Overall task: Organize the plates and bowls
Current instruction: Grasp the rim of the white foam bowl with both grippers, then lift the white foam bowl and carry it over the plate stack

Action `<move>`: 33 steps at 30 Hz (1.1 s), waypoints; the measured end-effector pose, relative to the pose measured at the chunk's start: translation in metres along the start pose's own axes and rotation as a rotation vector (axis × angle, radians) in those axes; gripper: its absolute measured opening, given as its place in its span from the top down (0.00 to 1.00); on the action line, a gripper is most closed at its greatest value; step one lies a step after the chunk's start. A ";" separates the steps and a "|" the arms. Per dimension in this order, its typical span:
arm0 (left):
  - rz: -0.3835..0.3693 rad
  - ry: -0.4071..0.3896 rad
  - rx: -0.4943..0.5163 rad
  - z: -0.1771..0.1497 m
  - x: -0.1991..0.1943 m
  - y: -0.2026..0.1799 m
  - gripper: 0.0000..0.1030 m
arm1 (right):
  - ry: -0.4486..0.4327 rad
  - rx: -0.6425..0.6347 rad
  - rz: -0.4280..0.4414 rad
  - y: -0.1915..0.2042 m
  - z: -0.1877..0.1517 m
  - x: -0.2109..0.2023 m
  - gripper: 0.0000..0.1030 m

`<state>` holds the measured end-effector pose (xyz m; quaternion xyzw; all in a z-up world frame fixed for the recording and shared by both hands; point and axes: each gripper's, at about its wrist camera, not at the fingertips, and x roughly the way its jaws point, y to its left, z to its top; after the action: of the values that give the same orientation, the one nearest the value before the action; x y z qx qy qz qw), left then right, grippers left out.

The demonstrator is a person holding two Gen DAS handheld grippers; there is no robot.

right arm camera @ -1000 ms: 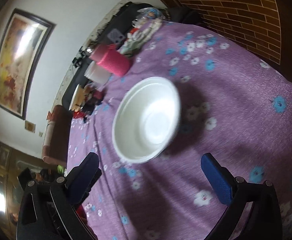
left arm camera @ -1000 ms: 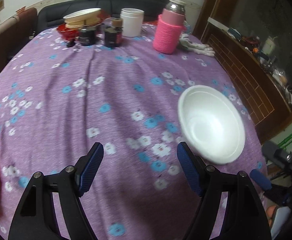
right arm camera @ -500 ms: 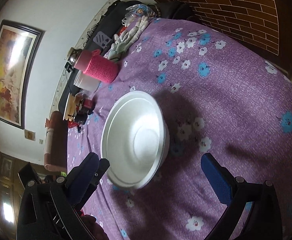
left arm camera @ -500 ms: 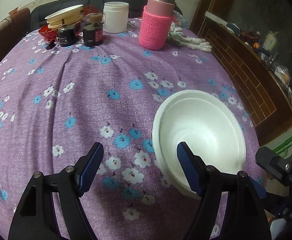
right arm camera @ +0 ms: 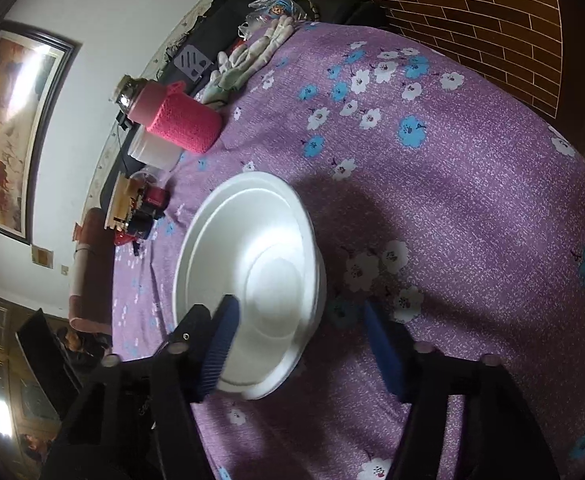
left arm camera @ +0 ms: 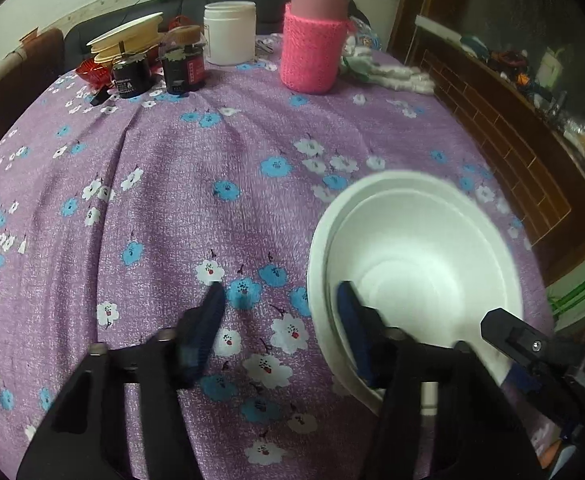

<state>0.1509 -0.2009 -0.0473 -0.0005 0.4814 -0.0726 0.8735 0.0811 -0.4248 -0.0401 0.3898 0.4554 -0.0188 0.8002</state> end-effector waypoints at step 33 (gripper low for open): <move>0.019 -0.062 0.063 -0.021 -0.037 0.012 0.88 | -0.010 -0.108 0.016 0.022 -0.035 -0.016 0.92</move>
<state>0.1147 -0.1828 -0.0282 0.0292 0.4514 -0.0792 0.8883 0.0549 -0.3919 -0.0243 0.3496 0.4488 0.0101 0.8223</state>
